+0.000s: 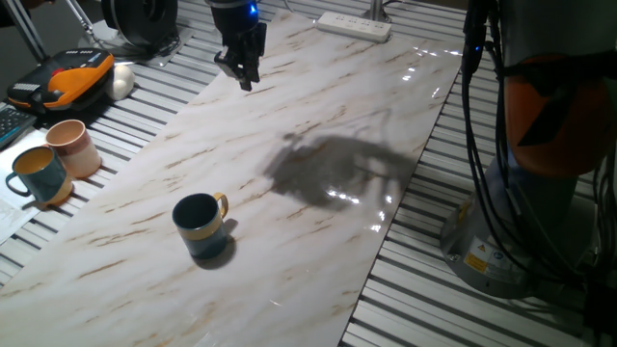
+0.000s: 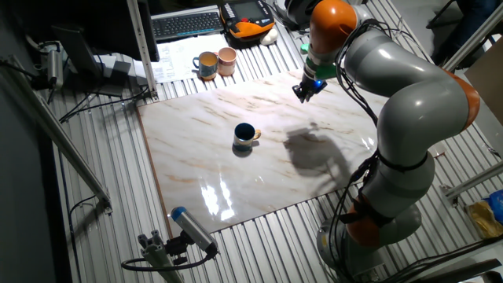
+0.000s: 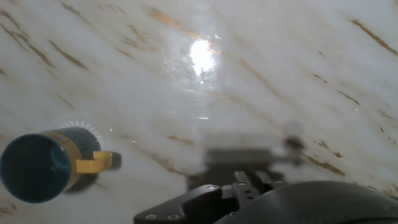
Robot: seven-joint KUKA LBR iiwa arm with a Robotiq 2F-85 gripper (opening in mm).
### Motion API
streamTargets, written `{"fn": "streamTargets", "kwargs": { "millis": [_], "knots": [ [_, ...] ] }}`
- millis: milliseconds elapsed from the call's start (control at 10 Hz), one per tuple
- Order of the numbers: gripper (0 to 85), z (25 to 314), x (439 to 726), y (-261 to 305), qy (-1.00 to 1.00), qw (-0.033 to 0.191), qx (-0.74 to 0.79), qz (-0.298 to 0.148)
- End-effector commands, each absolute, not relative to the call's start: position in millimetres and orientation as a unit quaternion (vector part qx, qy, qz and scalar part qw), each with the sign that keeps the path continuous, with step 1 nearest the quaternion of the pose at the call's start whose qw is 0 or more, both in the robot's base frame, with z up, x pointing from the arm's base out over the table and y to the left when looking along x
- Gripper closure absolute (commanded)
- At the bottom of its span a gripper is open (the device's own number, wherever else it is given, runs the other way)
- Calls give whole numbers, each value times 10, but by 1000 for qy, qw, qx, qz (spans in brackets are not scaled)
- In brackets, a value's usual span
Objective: Pick up the cup
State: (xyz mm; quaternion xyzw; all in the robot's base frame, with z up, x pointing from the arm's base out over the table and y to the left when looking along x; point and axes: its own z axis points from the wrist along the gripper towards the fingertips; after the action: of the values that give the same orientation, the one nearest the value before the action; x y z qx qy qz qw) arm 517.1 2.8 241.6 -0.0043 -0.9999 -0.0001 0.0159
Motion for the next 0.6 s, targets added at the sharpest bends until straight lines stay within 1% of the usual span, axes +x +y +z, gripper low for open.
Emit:
{"fn": "streamTargets", "kwargs": {
  "millis": [0, 500],
  "knots": [
    [850, 2416, 5172, 30, -1000, 16, -5, 0],
    [850, 2412, 5182, 39, -1000, 15, -4, 6]
  ]
}}
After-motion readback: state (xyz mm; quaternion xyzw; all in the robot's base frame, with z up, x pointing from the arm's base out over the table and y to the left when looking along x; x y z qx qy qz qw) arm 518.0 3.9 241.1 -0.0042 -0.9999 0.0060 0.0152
